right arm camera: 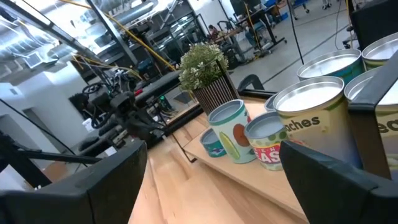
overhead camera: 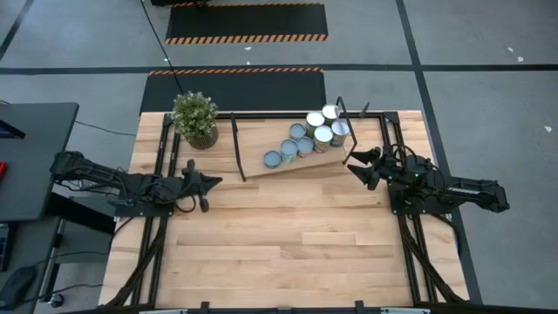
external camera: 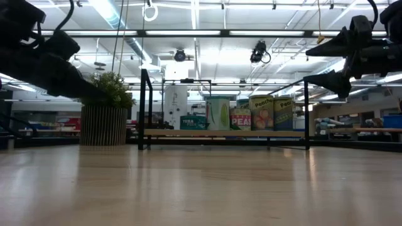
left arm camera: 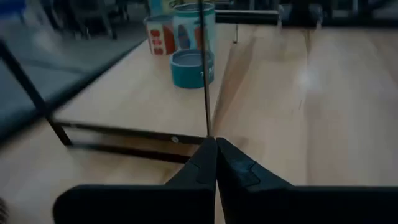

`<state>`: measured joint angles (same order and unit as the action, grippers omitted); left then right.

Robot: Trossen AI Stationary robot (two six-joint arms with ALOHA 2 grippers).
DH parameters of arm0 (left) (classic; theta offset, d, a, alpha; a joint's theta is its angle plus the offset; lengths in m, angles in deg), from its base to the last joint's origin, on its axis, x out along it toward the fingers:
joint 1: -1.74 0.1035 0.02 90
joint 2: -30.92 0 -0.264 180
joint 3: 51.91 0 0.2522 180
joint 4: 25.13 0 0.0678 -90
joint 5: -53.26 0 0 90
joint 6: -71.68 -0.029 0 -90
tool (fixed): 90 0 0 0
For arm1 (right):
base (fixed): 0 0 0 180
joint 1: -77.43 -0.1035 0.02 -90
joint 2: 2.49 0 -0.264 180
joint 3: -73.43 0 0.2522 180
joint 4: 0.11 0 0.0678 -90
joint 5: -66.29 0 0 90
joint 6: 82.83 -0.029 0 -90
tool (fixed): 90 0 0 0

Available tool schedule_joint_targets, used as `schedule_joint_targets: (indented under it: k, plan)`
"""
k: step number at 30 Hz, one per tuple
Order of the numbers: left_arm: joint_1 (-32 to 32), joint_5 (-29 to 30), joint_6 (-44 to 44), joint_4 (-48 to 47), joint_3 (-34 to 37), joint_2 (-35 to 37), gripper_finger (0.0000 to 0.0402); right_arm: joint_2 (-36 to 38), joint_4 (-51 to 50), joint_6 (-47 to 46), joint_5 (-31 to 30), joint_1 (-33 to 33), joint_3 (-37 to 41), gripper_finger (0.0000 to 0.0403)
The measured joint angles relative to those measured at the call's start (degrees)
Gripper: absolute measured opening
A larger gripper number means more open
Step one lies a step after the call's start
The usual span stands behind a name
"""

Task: Pick and place cans onto a shelf
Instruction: Return to Home Position

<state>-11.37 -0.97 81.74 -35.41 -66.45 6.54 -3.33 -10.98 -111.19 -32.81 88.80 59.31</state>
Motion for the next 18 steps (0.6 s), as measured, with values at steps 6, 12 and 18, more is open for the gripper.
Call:
schedule_joint_targets:
  k: [6,12,18]
  plan:
    - [0.0,-0.17,-7.75,-0.05,0.04,0.01,0.0016,-0.01,0.0,0.02,0.0,0.0,0.0,0.0374]
    - [0.0,-0.36,-7.73,0.98,0.16,0.0,0.0016,-0.01,0.0,0.02,0.01,0.0,0.0,0.0374]
    - [0.0,-0.46,-7.75,2.71,0.25,0.0,0.0014,-0.01,0.01,0.02,0.02,0.0,0.0,0.0374]
